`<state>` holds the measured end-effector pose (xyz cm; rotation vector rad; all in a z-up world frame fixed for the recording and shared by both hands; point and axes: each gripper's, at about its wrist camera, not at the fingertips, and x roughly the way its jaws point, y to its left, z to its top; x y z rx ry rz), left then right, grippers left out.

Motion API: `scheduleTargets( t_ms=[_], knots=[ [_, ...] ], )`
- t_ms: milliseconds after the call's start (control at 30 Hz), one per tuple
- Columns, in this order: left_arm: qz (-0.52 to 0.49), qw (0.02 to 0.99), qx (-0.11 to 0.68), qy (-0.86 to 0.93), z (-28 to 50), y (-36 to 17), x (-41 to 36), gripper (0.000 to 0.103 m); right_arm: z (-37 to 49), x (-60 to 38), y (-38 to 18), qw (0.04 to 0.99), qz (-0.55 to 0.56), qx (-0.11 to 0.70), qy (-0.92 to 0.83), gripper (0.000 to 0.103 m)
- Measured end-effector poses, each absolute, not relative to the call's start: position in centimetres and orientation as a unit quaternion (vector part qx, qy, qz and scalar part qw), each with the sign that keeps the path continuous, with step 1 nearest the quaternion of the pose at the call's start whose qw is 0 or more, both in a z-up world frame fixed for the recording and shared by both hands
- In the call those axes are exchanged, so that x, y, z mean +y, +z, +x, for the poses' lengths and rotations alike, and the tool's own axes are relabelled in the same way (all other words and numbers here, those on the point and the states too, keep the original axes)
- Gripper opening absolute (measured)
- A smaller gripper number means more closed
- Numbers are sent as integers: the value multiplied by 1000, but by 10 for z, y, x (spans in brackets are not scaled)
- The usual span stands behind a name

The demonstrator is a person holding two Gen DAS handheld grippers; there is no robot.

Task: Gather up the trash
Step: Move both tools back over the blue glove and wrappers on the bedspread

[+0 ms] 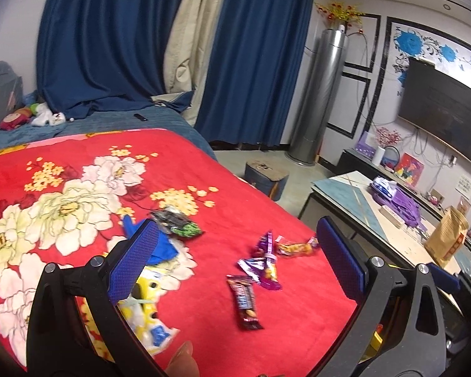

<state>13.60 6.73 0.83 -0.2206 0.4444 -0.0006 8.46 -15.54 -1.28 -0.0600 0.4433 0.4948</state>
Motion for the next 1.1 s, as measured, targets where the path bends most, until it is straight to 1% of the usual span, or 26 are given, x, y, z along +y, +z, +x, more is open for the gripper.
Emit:
scheduleTargets(
  t_ms=[500, 800, 833, 867, 1033, 1100],
  knots=[
    [-119, 961, 244, 48, 149, -5, 114, 92, 110, -114, -38, 928, -37, 255, 270, 85],
    [-122, 946, 292, 67, 167, -23, 145, 92, 128, -83, -62, 912, -51, 289, 288, 84],
    [-124, 944, 299, 67, 169, -26, 149, 89, 132, -79, -66, 908, -48, 297, 291, 83],
    [-124, 942, 304, 68, 171, -28, 151, 84, 133, -77, -69, 907, -47, 301, 292, 82],
    [-128, 934, 326, 68, 182, -40, 159, 74, 145, -64, -83, 895, -43, 327, 300, 77],
    [-130, 930, 337, 66, 187, -45, 161, 71, 149, -59, -87, 891, -43, 335, 303, 75]
  ],
)
